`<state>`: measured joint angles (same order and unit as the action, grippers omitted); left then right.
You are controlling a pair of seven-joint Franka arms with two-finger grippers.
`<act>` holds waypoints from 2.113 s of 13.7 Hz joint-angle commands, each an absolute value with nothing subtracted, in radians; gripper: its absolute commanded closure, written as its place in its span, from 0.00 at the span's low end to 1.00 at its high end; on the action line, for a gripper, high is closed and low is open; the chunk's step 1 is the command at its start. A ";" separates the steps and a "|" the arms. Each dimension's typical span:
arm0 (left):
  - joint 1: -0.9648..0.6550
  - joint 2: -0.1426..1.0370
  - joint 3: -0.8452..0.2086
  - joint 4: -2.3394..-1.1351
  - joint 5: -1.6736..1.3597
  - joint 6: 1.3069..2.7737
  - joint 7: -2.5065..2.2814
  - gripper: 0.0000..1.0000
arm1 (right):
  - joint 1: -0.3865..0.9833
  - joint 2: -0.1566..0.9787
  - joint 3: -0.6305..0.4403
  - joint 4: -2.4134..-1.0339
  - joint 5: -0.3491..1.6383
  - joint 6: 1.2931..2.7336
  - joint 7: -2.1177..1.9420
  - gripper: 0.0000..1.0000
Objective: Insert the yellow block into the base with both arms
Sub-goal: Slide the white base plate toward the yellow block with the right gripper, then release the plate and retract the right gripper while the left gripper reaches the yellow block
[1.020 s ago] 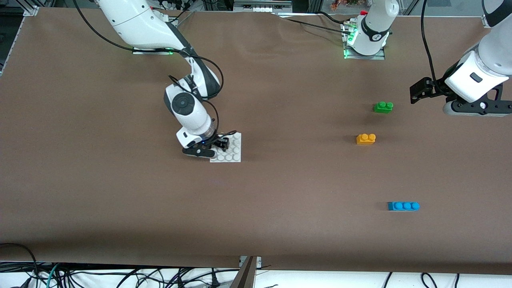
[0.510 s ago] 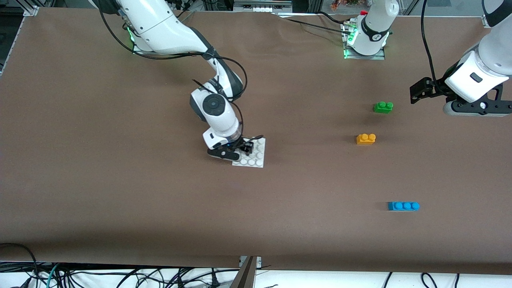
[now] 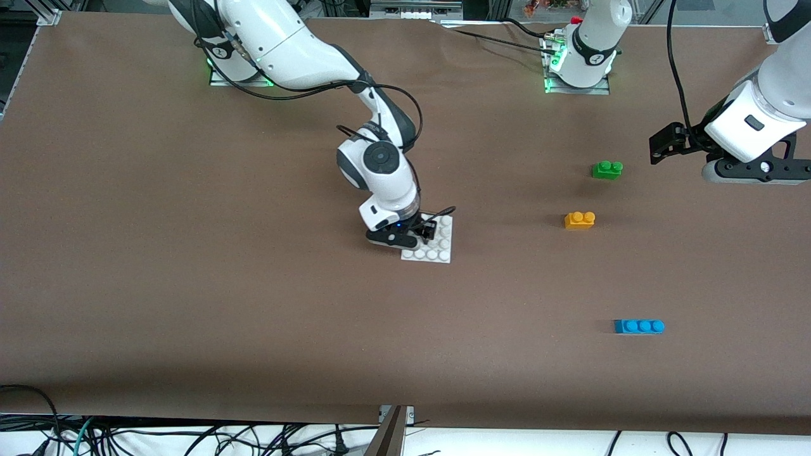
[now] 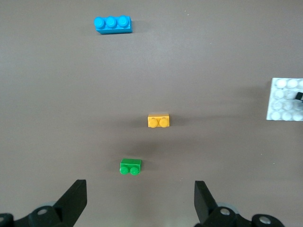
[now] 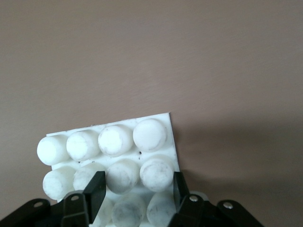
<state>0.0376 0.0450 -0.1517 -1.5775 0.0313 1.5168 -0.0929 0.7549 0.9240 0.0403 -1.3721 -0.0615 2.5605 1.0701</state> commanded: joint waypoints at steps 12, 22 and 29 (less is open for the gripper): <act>0.040 0.063 -0.147 -1.557 0.003 1.505 -0.092 0.00 | 0.746 0.918 0.041 -1.115 -0.043 2.238 1.094 0.02; 0.110 0.267 -0.149 -1.595 0.005 1.607 -0.075 0.00 | 0.281 0.162 0.043 -1.483 0.058 1.666 0.274 0.01; 0.094 0.261 -0.192 -1.998 0.005 2.113 -0.037 0.00 | 0.114 -0.110 0.025 -1.614 -0.001 1.460 0.014 0.01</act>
